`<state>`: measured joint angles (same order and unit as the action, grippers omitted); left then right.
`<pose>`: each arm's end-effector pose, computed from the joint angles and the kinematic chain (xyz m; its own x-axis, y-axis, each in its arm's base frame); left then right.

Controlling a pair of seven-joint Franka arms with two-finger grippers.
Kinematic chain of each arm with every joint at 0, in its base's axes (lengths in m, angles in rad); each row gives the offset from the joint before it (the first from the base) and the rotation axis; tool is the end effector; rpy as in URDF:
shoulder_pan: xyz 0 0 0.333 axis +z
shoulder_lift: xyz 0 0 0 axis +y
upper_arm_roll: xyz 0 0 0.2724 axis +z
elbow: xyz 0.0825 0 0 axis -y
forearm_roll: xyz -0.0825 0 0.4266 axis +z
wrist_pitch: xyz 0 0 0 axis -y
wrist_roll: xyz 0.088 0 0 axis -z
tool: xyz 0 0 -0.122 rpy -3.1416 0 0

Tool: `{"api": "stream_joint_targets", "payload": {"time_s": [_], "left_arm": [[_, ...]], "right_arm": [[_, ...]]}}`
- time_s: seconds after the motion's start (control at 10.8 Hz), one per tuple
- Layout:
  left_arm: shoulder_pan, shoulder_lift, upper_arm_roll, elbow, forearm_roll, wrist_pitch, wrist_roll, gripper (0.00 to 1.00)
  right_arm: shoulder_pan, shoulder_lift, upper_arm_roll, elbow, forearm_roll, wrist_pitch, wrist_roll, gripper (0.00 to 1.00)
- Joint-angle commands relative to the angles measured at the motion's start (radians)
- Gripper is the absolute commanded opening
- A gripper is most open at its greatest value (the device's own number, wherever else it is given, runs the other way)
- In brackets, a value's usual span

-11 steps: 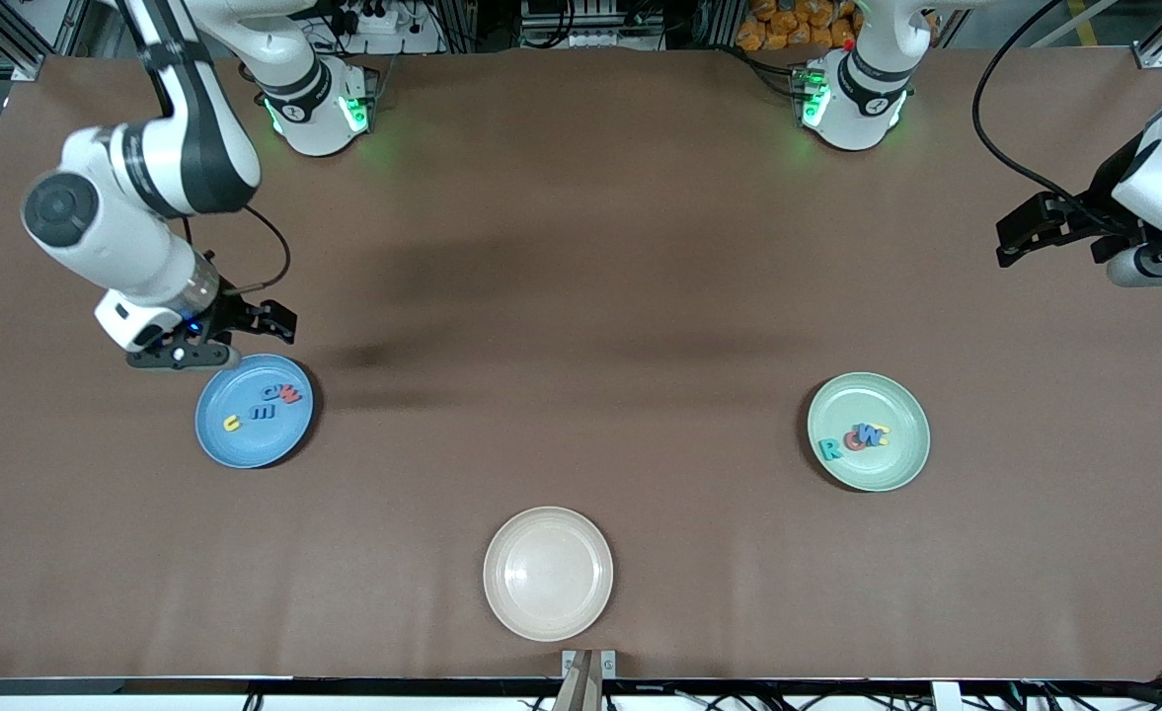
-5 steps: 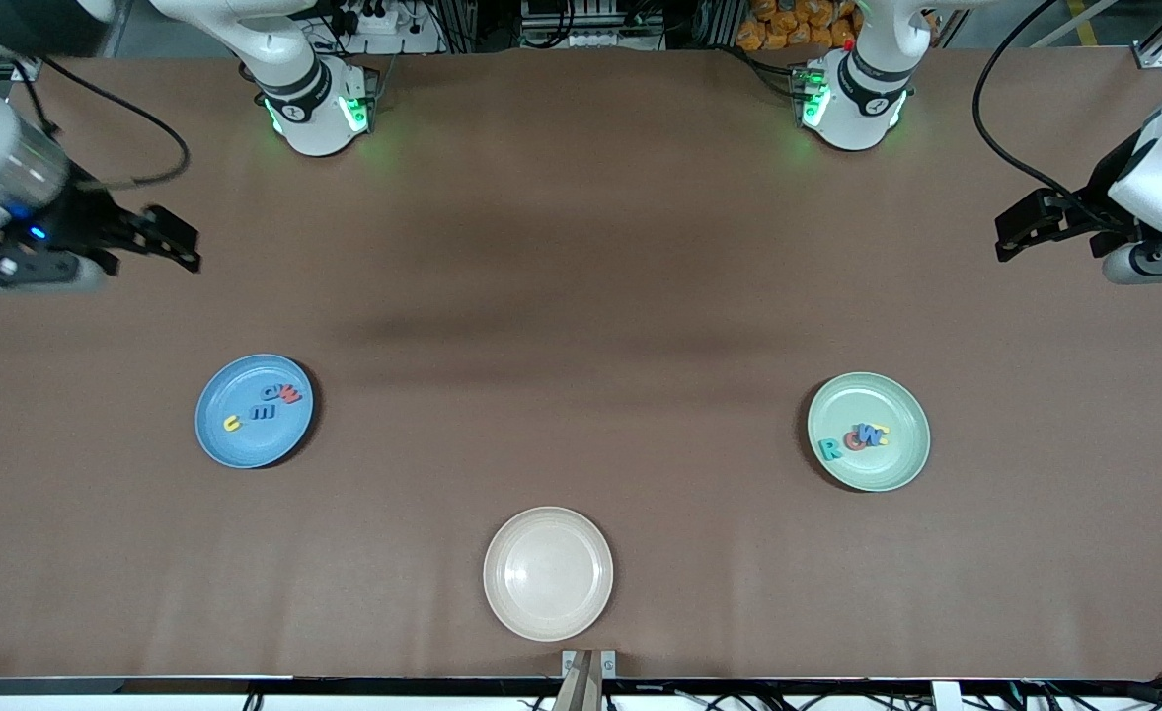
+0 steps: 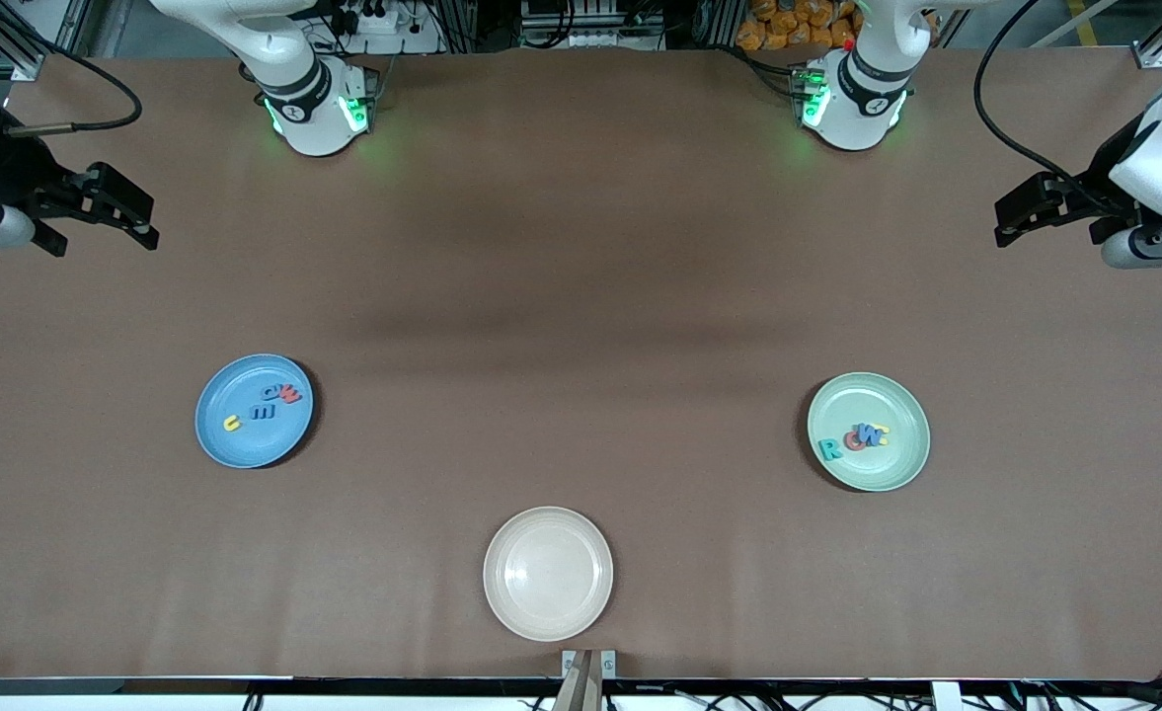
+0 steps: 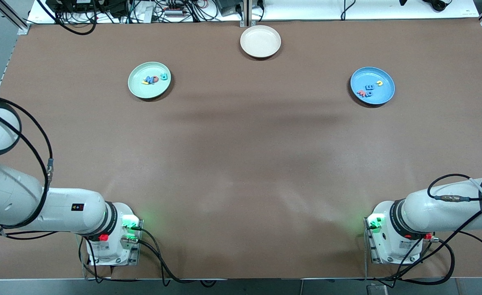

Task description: Sort upper and lower case letters into plates

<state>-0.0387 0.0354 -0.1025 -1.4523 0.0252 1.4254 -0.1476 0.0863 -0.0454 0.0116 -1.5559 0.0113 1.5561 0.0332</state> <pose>0.5853 -0.0788 0.5928 0.9983 0.0101 -0.0582 0.0083 -0.9995 -0.0304 0.5814 0.0586 0.5991 0.9969 0.0647 0.0452 0.0653 -0.9978 -0.0123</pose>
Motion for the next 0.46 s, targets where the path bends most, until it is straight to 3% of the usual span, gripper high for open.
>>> {"api": "stream_joint_targets", "payload": {"time_s": [0.0, 0.37], "left_arm": [[0.025, -0.038, 0.003, -0.045, -0.031, -0.006, 0.028, 1.00], [0.031, 0.014, 0.007, 0.001, -0.028, 0.001, 0.045, 1.00]], "right_arm": [[-0.010, 0.016, 0.005, 0.028, -0.019, -0.016, -0.025, 1.00], [-0.025, 0.013, 0.005, 0.027, -0.017, -0.016, -0.026, 1.00]]}}
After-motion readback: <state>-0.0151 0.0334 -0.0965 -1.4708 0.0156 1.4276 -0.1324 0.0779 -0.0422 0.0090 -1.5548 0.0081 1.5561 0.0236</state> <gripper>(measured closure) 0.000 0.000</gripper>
